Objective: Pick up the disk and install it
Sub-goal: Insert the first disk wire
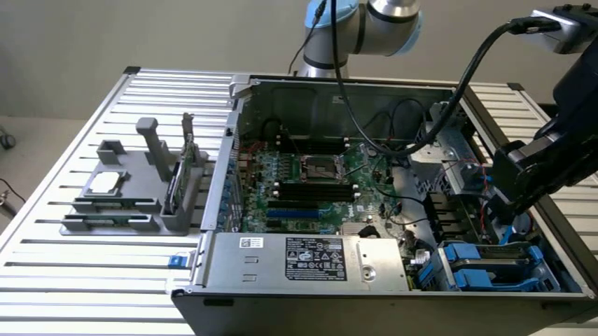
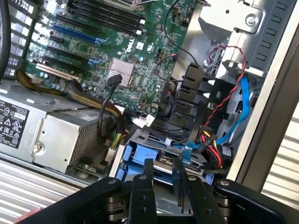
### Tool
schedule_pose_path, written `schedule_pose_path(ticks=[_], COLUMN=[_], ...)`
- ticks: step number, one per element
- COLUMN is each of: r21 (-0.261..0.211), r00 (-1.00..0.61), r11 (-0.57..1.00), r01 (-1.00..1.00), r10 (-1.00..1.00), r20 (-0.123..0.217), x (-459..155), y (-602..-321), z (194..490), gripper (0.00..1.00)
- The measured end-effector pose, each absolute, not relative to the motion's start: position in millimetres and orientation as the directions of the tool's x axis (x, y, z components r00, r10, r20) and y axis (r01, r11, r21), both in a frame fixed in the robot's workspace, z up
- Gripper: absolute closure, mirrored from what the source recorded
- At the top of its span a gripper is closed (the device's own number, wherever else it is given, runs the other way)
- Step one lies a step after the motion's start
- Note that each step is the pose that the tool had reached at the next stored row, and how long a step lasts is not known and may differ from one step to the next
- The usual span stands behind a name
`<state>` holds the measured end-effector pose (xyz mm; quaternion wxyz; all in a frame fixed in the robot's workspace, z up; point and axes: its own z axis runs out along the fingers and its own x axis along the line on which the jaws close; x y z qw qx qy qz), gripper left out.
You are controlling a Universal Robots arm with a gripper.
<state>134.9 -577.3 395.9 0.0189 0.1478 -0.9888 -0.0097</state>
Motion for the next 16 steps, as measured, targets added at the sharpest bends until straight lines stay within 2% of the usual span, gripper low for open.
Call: schedule_pose_path(ticks=[16], r21=[0.025], r00=[-0.999], r11=[1.000], r01=[-0.005], r10=[-0.006], r20=[0.035], x=[134.9], y=[-577.3], z=[393.4], gripper=[0.69])
